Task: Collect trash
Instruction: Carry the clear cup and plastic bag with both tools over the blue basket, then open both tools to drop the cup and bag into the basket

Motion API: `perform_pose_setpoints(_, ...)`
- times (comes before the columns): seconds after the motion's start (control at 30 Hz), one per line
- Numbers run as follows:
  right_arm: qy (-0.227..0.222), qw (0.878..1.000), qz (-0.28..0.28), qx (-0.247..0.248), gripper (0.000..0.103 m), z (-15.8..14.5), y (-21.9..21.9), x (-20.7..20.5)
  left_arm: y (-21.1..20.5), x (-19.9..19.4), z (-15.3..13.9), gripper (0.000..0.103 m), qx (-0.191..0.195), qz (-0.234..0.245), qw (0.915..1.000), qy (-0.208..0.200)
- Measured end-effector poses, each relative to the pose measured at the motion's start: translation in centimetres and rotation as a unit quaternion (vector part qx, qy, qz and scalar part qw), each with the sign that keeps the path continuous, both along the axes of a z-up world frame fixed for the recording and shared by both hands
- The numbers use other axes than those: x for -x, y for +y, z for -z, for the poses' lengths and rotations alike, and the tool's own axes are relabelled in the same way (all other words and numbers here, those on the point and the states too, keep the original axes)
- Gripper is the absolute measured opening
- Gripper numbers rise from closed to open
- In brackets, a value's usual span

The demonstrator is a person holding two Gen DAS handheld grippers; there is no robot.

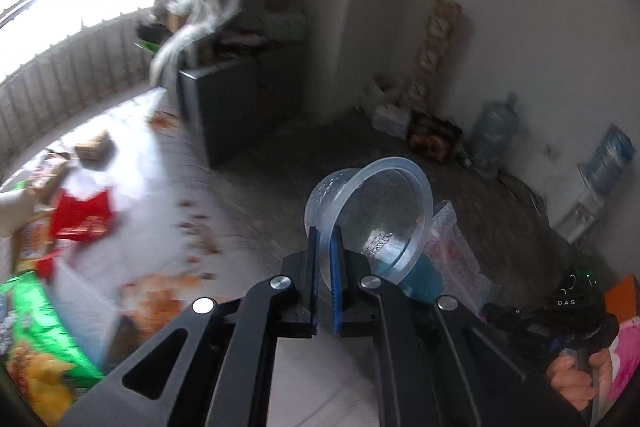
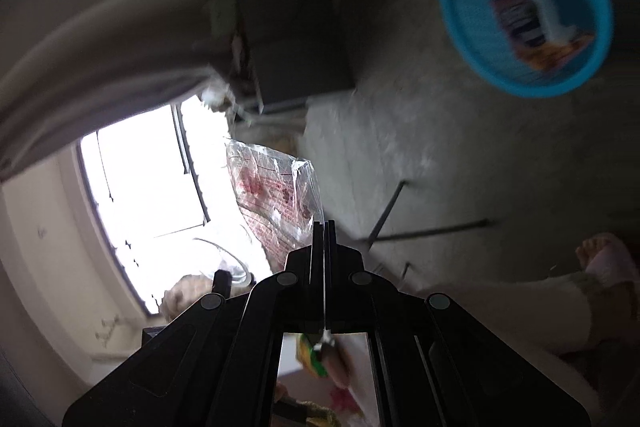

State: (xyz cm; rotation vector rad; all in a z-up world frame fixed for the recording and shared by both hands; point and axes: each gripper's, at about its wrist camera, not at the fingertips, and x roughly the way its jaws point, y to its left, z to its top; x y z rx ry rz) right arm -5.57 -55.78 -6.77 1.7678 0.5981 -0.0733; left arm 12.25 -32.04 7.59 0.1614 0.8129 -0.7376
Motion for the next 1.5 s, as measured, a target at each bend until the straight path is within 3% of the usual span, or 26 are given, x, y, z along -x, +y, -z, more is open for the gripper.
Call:
perform_pose_setpoints(0.33,0.079,0.989,0.125,-0.03,0.0,6.6,-5.2,6.3,-11.8,0.4,6.6,0.005,-0.062,0.065,0.9918,0.091)
perform_pose_setpoints(0.6,0.136,0.972,0.183,-0.05,0.004,12.1,-8.7,7.5,-20.6,1.4,13.2,0.006,-0.106,0.111,0.973,0.172)
perform_pose_setpoints(0.63,0.147,0.969,0.192,-0.047,0.01,12.8,-9.0,7.5,-21.4,1.5,14.0,0.017,-0.109,0.117,0.9703,0.182)
perform_pose_setpoints(0.67,0.158,0.968,0.193,-0.04,0.026,13.6,-9.4,7.4,-22.1,1.6,14.9,0.028,-0.119,0.118,0.967,0.192)
perform_pose_setpoints(0.7,0.172,0.966,0.191,-0.036,0.036,14.1,-9.8,7.5,-22.6,1.7,15.5,0.05,-0.126,0.114,0.9655,0.197)
perform_pose_setpoints(0.73,0.194,0.961,0.192,-0.039,0.045,15.0,-10.0,7.9,-22.7,1.7,15.9,0.054,-0.126,0.11,0.9656,0.199)
perform_pose_setpoints(0.77,0.201,0.959,0.195,-0.043,0.045,15.6,-9.9,8.1,-22.6,1.8,16.2,0.054,-0.123,0.105,0.9663,0.2)
perform_pose_setpoints(0.93,0.207,0.958,0.193,-0.055,0.05,16.7,-9.0,9.7,-21.3,1.8,15.9,0.062,-0.113,0.095,0.9668,0.208)
perform_pose_setpoints(1.2,0.203,0.961,0.184,-0.033,0.053,15.2,-7.3,10.1,-18.8,1.4,14.0,0.064,-0.097,0.071,0.9714,0.205)
perform_pose_setpoints(1.5,0.167,0.977,0.129,0.032,0.061,9.3,-5.8,8.8,-14.3,3.4,8.7,0.066,-0.073,0.086,0.9757,0.188)
